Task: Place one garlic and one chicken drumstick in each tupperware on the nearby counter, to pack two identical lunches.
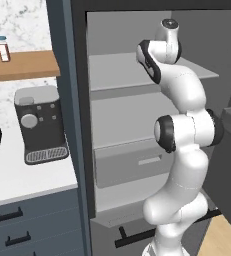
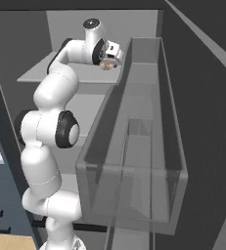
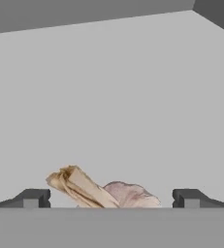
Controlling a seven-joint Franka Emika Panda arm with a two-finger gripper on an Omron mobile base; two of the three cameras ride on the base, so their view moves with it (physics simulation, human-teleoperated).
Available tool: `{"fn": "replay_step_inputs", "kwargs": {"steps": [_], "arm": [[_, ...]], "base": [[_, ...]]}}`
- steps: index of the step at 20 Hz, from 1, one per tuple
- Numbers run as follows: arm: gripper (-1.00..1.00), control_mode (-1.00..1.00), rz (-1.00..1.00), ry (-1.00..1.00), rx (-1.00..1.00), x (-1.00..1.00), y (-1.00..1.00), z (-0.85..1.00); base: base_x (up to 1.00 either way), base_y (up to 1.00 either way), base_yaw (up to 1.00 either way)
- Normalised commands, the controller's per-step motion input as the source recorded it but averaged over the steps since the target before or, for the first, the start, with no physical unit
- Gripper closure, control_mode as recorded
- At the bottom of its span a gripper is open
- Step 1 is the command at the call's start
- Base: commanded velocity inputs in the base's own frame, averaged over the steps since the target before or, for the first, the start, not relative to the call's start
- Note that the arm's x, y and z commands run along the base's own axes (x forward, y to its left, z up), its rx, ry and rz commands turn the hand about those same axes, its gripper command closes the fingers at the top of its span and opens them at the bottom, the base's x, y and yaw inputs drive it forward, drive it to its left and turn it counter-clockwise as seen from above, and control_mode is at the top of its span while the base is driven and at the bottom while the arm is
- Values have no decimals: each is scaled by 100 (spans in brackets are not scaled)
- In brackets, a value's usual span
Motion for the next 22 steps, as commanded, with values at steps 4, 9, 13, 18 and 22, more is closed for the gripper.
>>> {"fn": "replay_step_inputs", "kwargs": {"steps": [4,9,13,18,22], "arm": [[100,-100,0,5,0,4,0,-37],[100,-100,0,1,-1,1,0,-43],[100,-100,0,-4,-3,0,0,-51],[100,-100,0,-8,-1,-37,0,-26],[100,-100,0,-7,0,-100,1,0]], "base": [[0,0,0],[0,0,0],[0,0,0],[0,0,0],[0,0,0]]}}
